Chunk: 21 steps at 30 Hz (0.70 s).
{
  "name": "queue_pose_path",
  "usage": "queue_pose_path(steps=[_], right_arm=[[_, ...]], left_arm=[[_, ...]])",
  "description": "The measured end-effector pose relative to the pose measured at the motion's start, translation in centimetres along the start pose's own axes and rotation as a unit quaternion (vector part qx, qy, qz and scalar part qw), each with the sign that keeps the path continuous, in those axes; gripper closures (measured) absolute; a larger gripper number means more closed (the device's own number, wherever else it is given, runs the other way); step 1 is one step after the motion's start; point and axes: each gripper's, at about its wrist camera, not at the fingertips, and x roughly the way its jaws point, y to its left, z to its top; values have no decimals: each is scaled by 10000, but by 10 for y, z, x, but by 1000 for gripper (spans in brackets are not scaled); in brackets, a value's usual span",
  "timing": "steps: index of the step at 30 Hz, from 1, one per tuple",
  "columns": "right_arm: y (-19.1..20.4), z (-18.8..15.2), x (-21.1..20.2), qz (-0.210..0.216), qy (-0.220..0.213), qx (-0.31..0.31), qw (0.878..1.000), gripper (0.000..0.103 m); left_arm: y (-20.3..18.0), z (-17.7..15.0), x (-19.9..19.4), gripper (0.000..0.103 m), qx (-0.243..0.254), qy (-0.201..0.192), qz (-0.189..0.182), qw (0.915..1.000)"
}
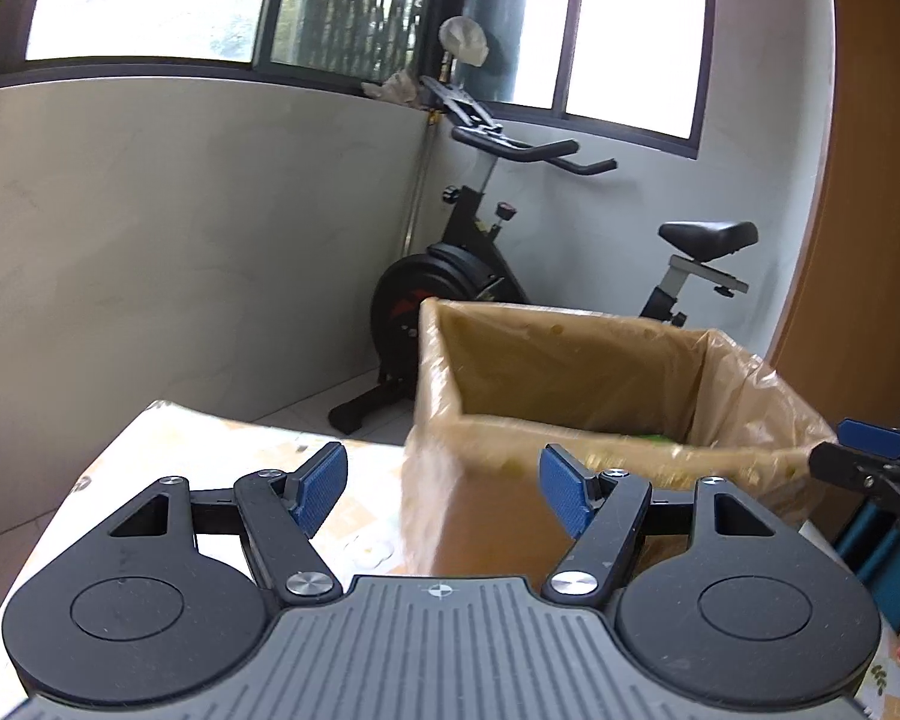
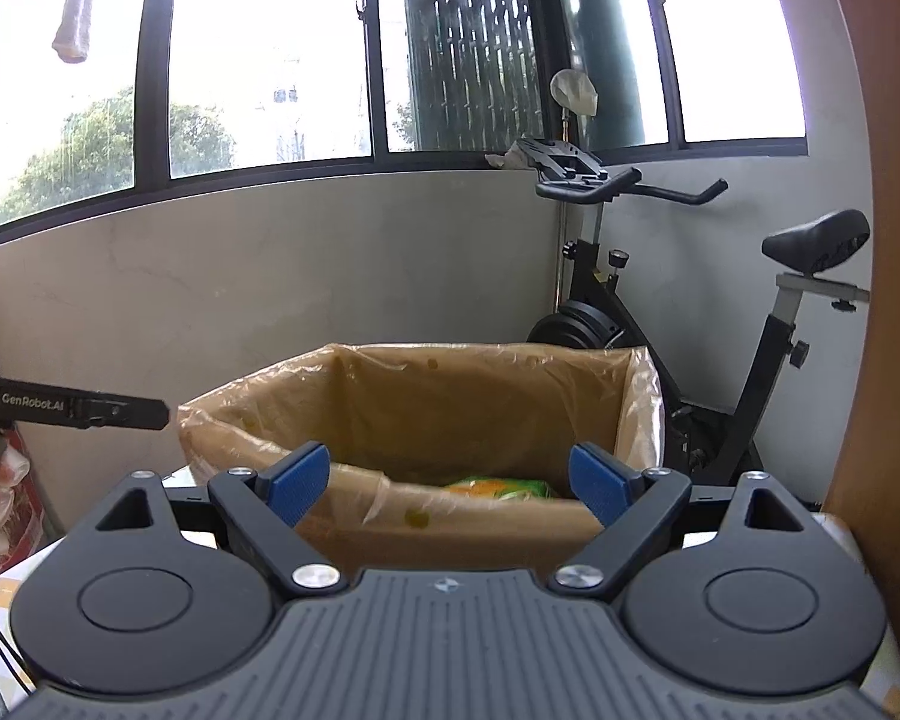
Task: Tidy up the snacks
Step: 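Move both open tools back down to the remaining snacks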
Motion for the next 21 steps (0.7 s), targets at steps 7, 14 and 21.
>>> queue_pose_path(steps=[7, 14, 21], right_arm=[[-2, -26, -16, -3, 40, 14, 10000, 13], [-15, -53, -24, -129, 310, 112, 9994, 13], [-27, -82, -27, -332, 631, 247, 9971, 14]], left_arm=[[8, -32, -19, 30, -26, 57, 114, 9999], [14, -62, -26, 30, -312, 239, 186, 9991], [10, -95, -21, 30, -544, 539, 219, 9968]])
